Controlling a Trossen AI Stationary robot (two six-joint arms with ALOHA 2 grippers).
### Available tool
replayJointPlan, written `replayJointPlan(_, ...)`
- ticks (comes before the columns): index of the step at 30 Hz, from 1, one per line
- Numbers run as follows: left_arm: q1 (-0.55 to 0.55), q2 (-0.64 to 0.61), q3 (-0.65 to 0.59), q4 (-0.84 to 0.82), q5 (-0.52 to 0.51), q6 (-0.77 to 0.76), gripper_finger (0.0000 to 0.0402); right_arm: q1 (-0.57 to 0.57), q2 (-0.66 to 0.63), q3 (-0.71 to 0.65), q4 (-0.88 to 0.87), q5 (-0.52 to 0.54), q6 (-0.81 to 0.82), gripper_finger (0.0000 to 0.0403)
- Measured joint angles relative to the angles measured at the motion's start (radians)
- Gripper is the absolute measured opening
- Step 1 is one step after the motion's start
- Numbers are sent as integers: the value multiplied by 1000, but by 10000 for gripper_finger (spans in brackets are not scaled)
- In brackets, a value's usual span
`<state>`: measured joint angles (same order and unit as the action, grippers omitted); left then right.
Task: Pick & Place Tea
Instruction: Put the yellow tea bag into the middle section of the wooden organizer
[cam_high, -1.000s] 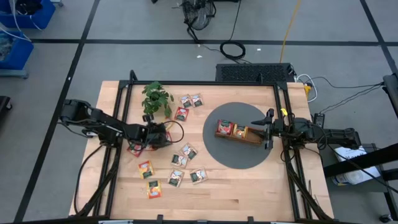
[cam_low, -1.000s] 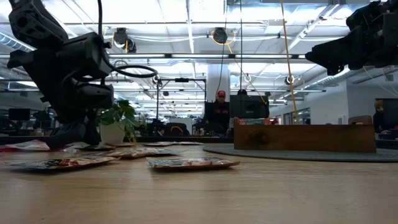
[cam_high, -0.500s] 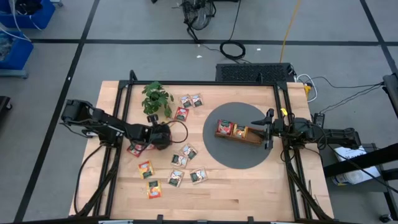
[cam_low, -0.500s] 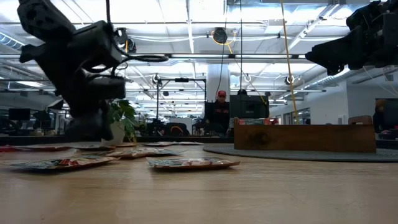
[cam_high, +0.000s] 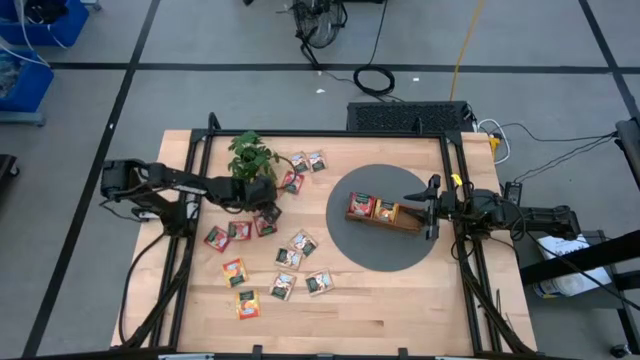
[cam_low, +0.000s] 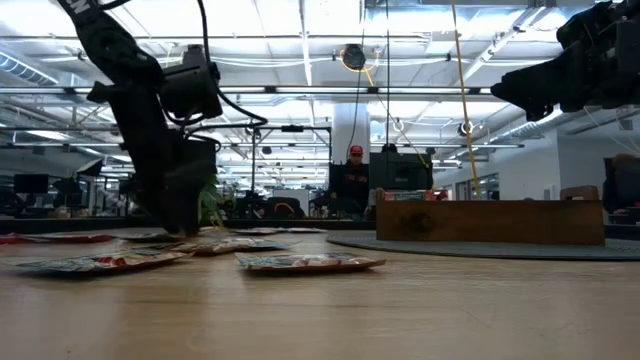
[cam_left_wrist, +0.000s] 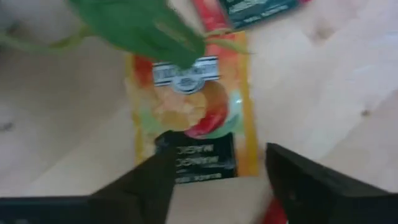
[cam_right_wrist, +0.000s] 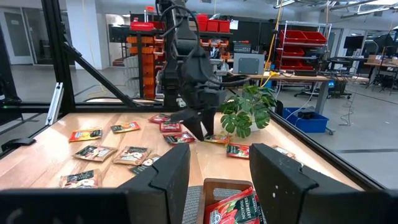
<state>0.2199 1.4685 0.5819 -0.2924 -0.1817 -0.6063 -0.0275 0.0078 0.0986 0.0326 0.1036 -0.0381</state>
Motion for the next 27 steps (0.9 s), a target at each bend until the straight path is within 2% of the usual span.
replayJointPlan(4,15,-2,1,14,47,1,321,0,0,0,0,0,0,151)
replayJointPlan(7,18,-1,-2,11,50,12,345,0,0,0,0,0,0,151)
replayJointPlan(13,36,2,-11,-15,-30,14,353,0,0,0,0,0,0,151)
replayJointPlan(19,25,1,-11,-31,-32,23,354,0,0,0,0,0,0,151)
replayJointPlan(27,-1,-2,-8,-170,-132,21,353,0,0,0,0,0,0,151)
